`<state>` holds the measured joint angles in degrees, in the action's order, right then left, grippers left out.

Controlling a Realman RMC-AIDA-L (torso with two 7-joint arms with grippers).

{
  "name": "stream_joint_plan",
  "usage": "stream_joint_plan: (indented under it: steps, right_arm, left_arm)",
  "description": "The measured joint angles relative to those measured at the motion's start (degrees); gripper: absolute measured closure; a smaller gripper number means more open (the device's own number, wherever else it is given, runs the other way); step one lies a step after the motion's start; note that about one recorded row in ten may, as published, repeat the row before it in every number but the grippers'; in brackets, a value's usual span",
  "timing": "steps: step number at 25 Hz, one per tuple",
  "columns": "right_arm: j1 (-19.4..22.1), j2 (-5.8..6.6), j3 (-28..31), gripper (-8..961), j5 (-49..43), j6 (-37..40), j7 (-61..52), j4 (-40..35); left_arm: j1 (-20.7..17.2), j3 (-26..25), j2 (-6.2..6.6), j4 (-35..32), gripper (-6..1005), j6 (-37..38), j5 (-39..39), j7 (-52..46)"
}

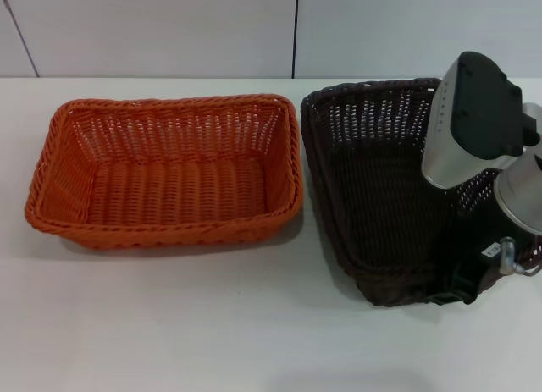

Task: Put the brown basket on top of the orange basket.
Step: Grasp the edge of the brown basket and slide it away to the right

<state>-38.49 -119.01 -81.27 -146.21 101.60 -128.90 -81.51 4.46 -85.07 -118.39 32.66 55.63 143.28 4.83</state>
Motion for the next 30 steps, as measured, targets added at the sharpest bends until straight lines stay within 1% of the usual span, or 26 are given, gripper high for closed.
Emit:
stream_joint_plan:
  steps: [4, 10, 16, 21, 22, 26, 30]
  right_arm:
    - [0.6, -0.06, -1.3, 714, -0.1, -0.6, -2.1, -2.2]
    - [0.9, -0.11, -1.4, 731, 0.0, -1.8, -4.8, -4.2]
    - [1.6, -0.16, -1.4, 745, 0.0, -4.1, -9.8, -11.9]
    - [0.9, -0.06, -2.0, 761, -0.1, -4.7, -11.4, -15.4]
    - [0.2, -0.05, -2.7, 764, -0.3, -4.8, -12.2, -16.7]
    - [-1.3, 0.02, -3.5, 776, -0.9, -4.5, -13.5, -17.5]
    - [-2.9, -0.01, -4.8, 806, -4.0, -4.2, -15.4, -19.0]
  left_arm:
    - [-0.2, 0.0, 0.00, -0.5, 208, 0.1, 0.1, 0.0]
    - [-0.2, 0.0, 0.00, -0.7, 208, 0.1, 0.2, 0.0]
    - [-0.2, 0.4, 0.06, -0.7, 208, 0.2, 0.3, 0.0]
    - [0.2, 0.6, 0.17, -0.7, 208, 0.3, 0.3, -0.1]
    - [0.2, 0.6, 0.18, -0.7, 208, 0.3, 0.3, -0.1]
    - [0.2, 0.7, 0.18, -0.7, 208, 0.3, 0.4, 0.0]
    - [0.0, 0.7, 0.18, -0.7, 208, 0.3, 0.4, 0.0]
